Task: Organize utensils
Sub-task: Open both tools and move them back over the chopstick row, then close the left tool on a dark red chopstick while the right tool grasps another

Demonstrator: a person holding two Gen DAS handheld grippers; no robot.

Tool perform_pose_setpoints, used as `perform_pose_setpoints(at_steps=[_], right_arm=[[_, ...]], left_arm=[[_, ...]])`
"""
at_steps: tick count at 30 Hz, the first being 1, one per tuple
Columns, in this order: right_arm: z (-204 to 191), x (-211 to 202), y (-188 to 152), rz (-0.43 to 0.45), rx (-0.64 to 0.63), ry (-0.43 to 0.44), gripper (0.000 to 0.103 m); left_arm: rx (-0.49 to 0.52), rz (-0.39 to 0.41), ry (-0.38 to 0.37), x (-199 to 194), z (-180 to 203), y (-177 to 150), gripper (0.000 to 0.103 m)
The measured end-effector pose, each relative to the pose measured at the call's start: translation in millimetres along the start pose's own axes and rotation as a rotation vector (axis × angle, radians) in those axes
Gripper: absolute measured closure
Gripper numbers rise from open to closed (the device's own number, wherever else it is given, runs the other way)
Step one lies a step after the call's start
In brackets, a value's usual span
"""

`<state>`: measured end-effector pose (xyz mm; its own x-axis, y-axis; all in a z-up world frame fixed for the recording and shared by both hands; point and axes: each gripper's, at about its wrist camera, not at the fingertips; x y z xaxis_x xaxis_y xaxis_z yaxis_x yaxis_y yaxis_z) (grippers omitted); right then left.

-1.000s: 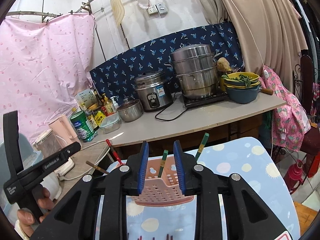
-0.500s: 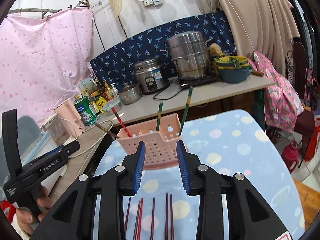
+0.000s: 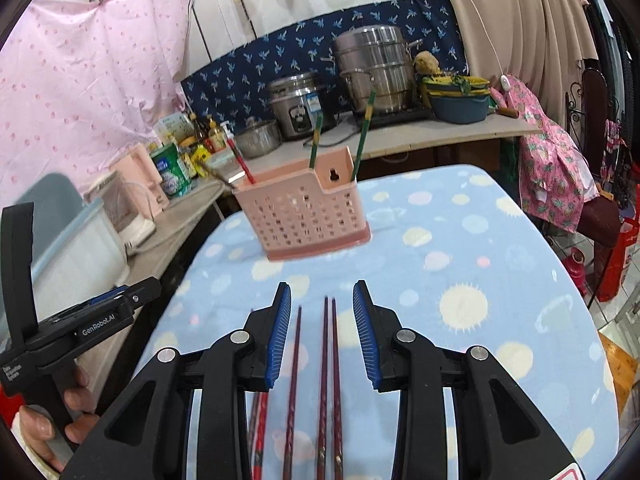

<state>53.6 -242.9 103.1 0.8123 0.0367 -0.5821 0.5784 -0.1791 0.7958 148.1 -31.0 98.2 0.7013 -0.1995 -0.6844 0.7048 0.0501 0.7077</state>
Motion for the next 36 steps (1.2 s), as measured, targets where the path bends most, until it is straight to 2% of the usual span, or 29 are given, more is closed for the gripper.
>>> perform_pose_setpoints(at_steps=[8,17,27,36], right_arm=[[-1.3,12.3,-54.6,-0.121,-0.026,-0.021,0.071],[-4.2,25.4,-101.9,-0.223,-0.027,-0.020,0.071],[-3.8,30.4,-118.6,-0.258,-0.035,-0.020,0.073],[-9.1,36.5,-125.5,-0.281,-0.058,-0.020,0.084]], left_arm=[[0.002,-0.106,0.027,17.1,-14.2,-47.6,0.052],[0.007,-0.181,0.031,26.6,-17.8,-82.1,0.052],[0.013,-0.245,0.034,32.5,-20.4,-110.3,0.052],[0.012,-0.263,0.027,32.5,-21.6,-119.6,0.050]])
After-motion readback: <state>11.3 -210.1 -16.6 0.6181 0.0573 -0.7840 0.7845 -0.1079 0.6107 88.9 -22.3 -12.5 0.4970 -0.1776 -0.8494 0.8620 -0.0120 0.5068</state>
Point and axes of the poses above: each gripper's, at about its wrist camera, not at the fingertips, and x roughly the way its jaws point, z to its right, y to its top, and after that the axes turned 7 degrees about -x, right-handed
